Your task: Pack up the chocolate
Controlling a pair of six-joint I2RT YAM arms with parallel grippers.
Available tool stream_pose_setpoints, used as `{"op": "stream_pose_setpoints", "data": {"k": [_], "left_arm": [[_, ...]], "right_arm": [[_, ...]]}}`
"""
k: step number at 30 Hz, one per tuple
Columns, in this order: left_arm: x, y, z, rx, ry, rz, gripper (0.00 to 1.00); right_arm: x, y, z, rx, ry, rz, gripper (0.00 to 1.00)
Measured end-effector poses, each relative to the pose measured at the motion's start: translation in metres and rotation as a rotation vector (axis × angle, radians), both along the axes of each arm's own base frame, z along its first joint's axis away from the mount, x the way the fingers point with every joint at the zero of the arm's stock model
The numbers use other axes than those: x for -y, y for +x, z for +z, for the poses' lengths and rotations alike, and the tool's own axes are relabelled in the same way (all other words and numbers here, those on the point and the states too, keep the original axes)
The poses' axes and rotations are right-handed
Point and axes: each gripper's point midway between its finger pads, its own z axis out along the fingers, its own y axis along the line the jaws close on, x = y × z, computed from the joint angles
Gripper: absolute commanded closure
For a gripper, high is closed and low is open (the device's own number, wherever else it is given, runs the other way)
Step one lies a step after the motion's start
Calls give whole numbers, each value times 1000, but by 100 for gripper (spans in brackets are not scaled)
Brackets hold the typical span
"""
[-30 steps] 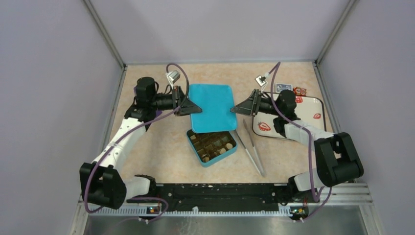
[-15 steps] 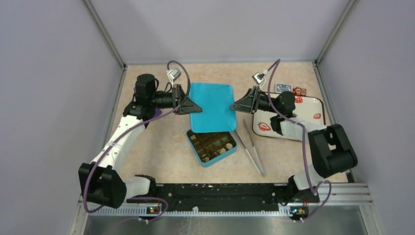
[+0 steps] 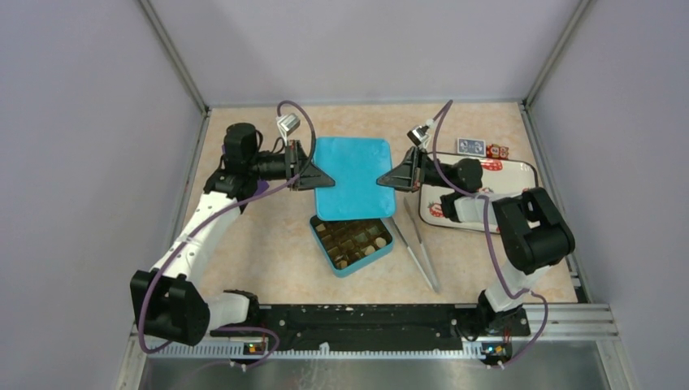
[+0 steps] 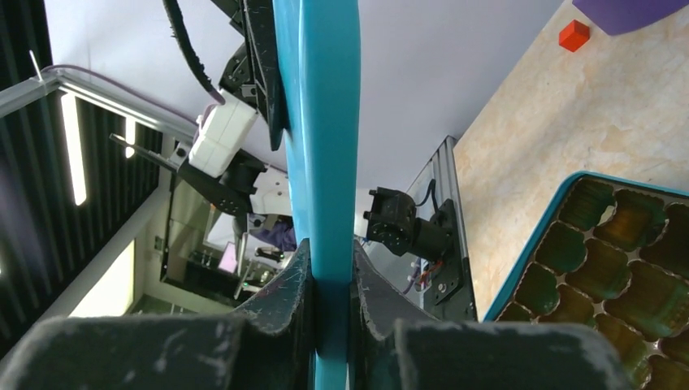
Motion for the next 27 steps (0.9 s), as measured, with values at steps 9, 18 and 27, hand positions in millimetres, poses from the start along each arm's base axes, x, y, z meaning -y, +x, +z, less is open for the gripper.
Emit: {"op": "stream_pose_setpoints", "data": {"k": [9,18,27], "left_arm": [[-6,11,-15,1,101,56,9],[-52,50,-25,39,343,266,4],[-88,39,-82,-98,549,413,1]], "right_arm": [[0,-2,3,18,5,11,100],[8,0,-15,14,-85,63,100],[-2,40,-57,-17,-383,-7,100]]}}
